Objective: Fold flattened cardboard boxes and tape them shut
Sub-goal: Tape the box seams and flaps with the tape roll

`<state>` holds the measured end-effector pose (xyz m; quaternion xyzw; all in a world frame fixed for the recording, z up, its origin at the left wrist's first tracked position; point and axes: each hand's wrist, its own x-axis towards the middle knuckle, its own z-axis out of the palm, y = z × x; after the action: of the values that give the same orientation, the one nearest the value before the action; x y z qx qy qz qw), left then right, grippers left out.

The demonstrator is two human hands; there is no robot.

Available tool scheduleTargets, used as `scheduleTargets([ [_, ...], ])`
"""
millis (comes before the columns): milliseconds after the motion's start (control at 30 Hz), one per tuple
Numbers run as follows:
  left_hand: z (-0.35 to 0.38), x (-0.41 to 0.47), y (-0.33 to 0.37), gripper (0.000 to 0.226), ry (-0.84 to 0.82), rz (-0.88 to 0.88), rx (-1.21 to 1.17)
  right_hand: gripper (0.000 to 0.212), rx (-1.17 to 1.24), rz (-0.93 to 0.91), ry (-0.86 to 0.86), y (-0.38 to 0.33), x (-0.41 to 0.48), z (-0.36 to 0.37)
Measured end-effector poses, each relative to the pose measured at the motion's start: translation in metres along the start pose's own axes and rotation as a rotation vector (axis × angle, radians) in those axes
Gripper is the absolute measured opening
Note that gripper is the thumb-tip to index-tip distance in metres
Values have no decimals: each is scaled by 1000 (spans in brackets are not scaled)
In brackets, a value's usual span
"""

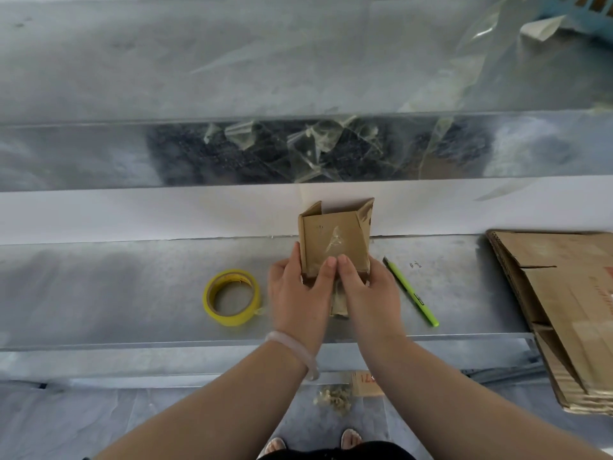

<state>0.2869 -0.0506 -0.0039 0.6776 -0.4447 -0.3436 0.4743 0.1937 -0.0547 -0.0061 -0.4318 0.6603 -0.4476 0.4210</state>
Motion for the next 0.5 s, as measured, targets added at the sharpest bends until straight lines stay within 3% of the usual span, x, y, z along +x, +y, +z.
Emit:
scheduleTargets([
  [133,2,9,-6,37,-7,42,57,24,-102,-39,-7,1,7,0],
  [300,0,9,-12,39,5,157,164,49,-202,-197,-18,13,7,-7],
  [367,-4,9,-16,53,-6,229,193,62,-188,-229,-17,19,9,-12],
  [500,-17,13,-27,77,-100,472,298,63,-264,-407,-146,29,14,-26],
])
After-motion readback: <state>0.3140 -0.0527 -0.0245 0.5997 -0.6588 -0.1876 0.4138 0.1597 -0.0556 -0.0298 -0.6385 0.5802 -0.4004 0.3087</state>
